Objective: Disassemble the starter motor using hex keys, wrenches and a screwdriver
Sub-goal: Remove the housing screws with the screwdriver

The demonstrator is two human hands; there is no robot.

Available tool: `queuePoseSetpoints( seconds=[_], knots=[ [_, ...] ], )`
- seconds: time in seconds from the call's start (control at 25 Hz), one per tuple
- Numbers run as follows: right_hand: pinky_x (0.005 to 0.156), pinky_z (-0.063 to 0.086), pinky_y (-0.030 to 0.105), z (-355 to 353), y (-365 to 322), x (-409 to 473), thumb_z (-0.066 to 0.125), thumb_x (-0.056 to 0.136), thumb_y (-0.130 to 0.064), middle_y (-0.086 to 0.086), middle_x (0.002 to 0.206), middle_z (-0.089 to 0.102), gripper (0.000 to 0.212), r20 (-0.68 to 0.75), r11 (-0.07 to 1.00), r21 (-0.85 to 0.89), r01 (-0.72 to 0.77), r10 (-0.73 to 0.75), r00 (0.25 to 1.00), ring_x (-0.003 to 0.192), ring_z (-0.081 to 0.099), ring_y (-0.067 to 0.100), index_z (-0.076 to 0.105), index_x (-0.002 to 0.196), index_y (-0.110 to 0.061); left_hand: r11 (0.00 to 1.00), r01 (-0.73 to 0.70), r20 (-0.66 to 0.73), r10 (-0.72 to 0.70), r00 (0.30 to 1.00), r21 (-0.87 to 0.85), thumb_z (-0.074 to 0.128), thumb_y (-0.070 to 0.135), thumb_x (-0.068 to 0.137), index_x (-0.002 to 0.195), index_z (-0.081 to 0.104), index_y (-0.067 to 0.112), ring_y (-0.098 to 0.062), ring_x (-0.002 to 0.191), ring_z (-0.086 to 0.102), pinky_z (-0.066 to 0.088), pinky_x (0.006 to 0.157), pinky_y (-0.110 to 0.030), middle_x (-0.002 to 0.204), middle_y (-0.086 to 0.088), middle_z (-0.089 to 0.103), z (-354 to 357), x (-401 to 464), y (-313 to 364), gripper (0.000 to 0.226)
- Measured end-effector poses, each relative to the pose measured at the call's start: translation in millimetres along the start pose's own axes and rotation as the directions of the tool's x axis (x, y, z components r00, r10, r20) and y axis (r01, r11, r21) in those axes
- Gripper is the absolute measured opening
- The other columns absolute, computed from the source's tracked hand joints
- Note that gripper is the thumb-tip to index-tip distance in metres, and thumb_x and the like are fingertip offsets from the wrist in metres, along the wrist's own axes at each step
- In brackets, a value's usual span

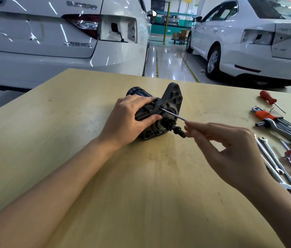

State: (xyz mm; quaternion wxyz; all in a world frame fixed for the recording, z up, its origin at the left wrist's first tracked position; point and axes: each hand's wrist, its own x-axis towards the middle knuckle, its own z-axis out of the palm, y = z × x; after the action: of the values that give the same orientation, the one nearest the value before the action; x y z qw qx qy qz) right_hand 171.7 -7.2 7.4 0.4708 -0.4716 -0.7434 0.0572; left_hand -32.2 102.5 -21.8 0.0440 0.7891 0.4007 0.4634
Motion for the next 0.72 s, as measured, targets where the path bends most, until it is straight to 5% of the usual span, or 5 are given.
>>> queuePoseSetpoints(
  seconds=[0.12,0.24,0.4,0.52,0.72],
  knots=[
    [0.063,0.049,0.009,0,1,2,0.063,0.089,-0.013,-0.02,0.091,0.071,0.034,0.024,0.997,-0.074,0.035,-0.033,0.999,0.079,0.068,-0.006,0.063,0.122,-0.022,1.0,0.004,0.017,-0.005,1.0,0.03,0.07,0.036,0.082,0.118,0.067,0.011,-0.016,0.1,0.057,0.035,0.097,-0.027,0.107,0.0,0.065,1,0,1,0.045],
    [0.064,0.043,0.002,-5,1,3,0.064,0.084,-0.028,-0.027,0.084,0.07,0.022,0.049,0.999,0.005,-0.035,0.035,0.998,0.081,0.064,-0.014,0.067,0.105,-0.024,0.999,0.006,0.023,-0.007,1.0,0.039,0.069,0.037,0.082,0.118,0.067,0.01,-0.017,0.099,0.057,0.036,0.097,-0.029,0.106,-0.001,0.065,1,0,2,0.045],
    [0.062,0.051,0.025,-12,2,6,0.076,0.074,-0.024,-0.008,0.074,0.071,0.014,0.018,0.994,0.095,-0.06,0.058,0.998,0.069,0.065,0.01,0.076,0.087,-0.028,0.999,0.019,0.02,-0.02,1.0,0.037,0.066,0.041,0.081,0.118,0.067,0.011,-0.015,0.099,0.057,0.036,0.097,-0.028,0.106,0.0,0.065,0,1,3,0.048],
    [0.057,0.051,0.032,-14,3,6,0.076,0.07,-0.028,-0.005,0.063,0.068,0.014,0.0,0.987,0.13,-0.096,0.097,0.995,0.058,0.063,0.013,0.076,0.084,-0.029,0.999,0.017,0.015,-0.017,1.0,0.036,0.069,0.038,0.081,0.117,0.067,0.01,-0.015,0.099,0.058,0.035,0.097,-0.026,0.106,0.0,0.065,-1,0,4,0.046],
    [0.067,0.051,0.008,-13,3,5,0.076,0.074,-0.024,-0.014,0.08,0.072,0.012,-0.05,1.0,0.002,-0.025,0.025,0.998,0.073,0.068,-0.003,0.075,0.086,-0.023,0.999,0.026,0.017,-0.026,1.0,0.034,0.068,0.039,0.08,0.116,0.068,0.01,-0.015,0.098,0.057,0.034,0.096,-0.024,0.105,0.001,0.065,0,1,4,0.046]
  ],
)
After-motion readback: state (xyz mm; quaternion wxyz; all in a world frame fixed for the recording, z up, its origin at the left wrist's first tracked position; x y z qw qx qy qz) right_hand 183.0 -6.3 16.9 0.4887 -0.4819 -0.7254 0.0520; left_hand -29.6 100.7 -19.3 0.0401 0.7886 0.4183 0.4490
